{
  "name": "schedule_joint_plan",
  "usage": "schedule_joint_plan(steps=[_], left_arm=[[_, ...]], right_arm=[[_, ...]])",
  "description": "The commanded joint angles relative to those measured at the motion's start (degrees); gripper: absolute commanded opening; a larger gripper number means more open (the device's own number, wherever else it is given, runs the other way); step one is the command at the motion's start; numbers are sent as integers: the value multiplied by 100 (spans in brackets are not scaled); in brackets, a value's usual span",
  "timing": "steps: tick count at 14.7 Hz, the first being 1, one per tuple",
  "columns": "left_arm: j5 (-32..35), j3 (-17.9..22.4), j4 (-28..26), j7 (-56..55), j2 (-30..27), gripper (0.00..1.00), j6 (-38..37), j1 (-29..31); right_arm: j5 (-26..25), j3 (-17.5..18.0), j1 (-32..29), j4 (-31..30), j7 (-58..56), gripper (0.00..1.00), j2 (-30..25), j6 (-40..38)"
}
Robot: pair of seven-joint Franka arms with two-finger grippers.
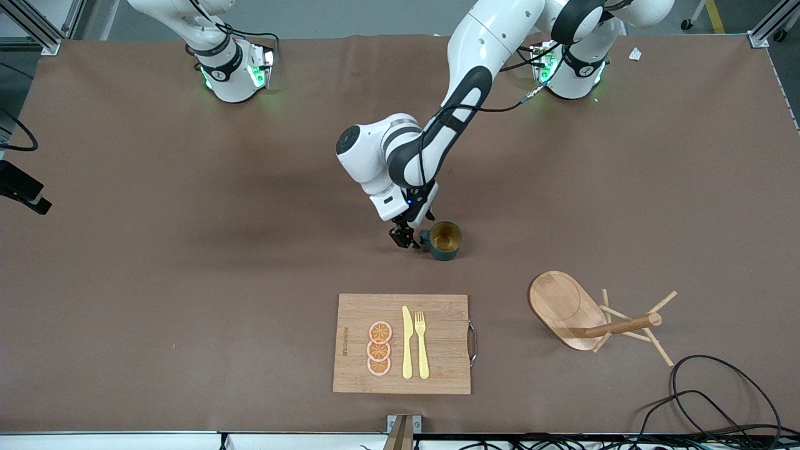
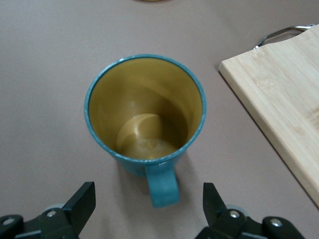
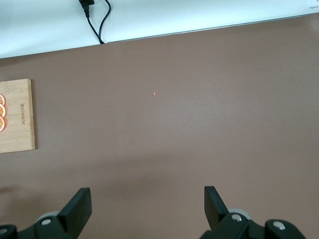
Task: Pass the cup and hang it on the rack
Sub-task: 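Grasp the mug handle with the left gripper while the right gripper withdraws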
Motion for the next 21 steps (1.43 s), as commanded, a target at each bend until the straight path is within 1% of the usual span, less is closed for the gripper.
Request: schedule_joint_plan(steps=[1,7,14,16,19,21], left_arm=[[96,76,117,-98,214,93,-123,-80],[61,58,117,-89,250,84,-413,-115],[16,32,143,-71,171,79,-686,-247],[25,41,152,-54,171,74,-686,-282],[61,41,152,-45,171,62,-686,-291],[87,41,152,-27,171,56,-677,-282]], right_arm=[[-59,39,3,-222,-51,100,-185,37],[-59,39,12,-222,-51,100,-176,37],[-68,39,12,-178,-51,100,-185,-16],[-68,39,3,-170,-51,100,-185,-16],[-68,39,3,-170,-51,100,-176,1],[-59,39,3,-170,-51,100,-176,1]])
